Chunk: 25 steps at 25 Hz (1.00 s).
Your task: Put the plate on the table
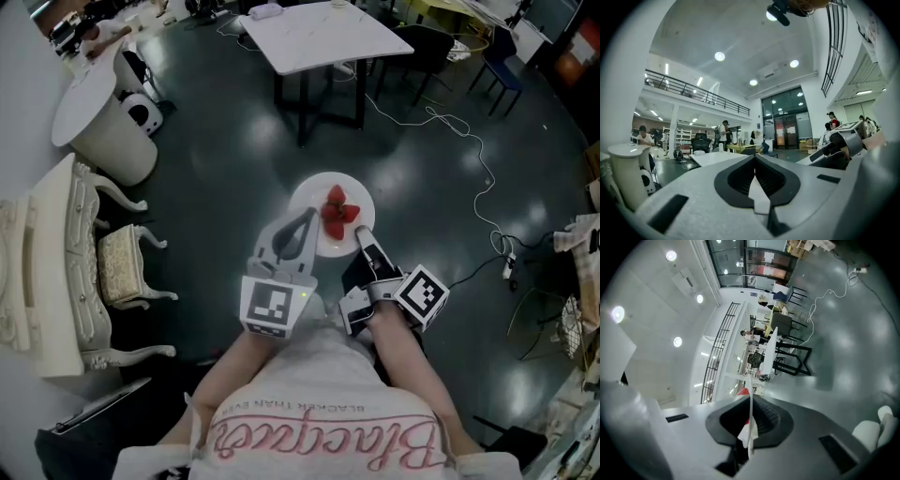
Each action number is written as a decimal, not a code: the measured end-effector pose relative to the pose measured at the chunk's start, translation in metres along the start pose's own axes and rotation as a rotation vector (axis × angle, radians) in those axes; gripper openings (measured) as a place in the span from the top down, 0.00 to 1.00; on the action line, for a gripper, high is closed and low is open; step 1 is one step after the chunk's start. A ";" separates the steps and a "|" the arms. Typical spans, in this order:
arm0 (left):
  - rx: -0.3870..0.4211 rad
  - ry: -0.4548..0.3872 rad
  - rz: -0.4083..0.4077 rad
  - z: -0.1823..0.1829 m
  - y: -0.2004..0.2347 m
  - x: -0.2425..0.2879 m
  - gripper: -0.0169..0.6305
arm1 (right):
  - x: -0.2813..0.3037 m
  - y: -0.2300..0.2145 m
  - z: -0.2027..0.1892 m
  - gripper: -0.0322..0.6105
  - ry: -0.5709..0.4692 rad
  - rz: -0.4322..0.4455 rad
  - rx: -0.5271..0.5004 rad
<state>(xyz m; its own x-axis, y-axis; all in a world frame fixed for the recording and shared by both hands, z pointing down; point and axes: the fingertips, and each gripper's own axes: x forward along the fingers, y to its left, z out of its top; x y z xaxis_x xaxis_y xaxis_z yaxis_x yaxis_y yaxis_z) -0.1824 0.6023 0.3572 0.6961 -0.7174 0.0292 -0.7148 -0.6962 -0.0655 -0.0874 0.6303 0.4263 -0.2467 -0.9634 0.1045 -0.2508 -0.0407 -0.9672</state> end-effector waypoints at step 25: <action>-0.033 0.025 0.006 -0.006 0.049 0.122 0.97 | 0.100 -0.020 0.074 0.93 0.025 -0.023 0.024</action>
<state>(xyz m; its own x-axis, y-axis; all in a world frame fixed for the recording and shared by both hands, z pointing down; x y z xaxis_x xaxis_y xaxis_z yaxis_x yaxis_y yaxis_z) -0.1329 0.4801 0.3630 0.6905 -0.7214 0.0539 -0.7208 -0.6924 -0.0333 -0.0373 0.5150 0.4393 -0.2646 -0.9553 0.1320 -0.2343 -0.0690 -0.9697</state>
